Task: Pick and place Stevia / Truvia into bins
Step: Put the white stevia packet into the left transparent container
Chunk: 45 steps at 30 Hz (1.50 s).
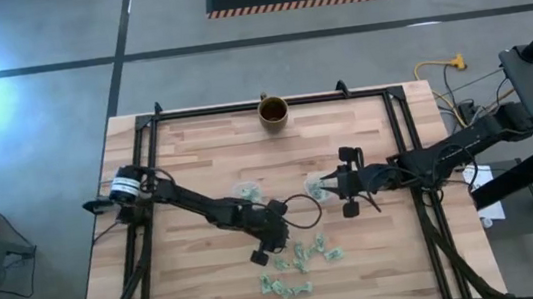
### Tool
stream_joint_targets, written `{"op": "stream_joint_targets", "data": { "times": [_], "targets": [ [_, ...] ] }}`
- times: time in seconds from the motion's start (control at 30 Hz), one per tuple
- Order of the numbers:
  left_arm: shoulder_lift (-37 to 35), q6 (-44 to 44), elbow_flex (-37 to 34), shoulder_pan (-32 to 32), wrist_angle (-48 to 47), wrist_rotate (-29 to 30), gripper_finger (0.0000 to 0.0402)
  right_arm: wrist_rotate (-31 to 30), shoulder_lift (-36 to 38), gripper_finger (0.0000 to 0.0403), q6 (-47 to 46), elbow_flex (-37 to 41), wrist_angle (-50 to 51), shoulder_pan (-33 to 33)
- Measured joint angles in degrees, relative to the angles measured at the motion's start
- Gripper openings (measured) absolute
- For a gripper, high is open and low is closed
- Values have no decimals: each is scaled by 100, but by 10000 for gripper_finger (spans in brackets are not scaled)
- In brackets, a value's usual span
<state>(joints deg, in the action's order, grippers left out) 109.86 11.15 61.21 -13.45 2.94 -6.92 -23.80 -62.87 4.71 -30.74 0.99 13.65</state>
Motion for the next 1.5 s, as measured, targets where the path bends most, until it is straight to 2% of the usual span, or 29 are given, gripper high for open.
{"op": "stream_joint_targets", "data": {
  "times": [0.33,0.63,0.83,1.17,1.5],
  "targets": [
    [-2,132,0,0,-103,106,104,-1,24,89,8,2,12,0],
    [-4,174,0,0,-145,162,35,-1,24,76,17,2,14,0],
    [-7,305,0,0,-194,276,4,-1,24,73,20,2,15,0],
    [-18,318,9,0,-197,467,0,-1,24,72,22,2,25,0],
    [-320,288,120,-4,-215,1041,0,-1,20,73,22,2,53,-2]
  ]
}}
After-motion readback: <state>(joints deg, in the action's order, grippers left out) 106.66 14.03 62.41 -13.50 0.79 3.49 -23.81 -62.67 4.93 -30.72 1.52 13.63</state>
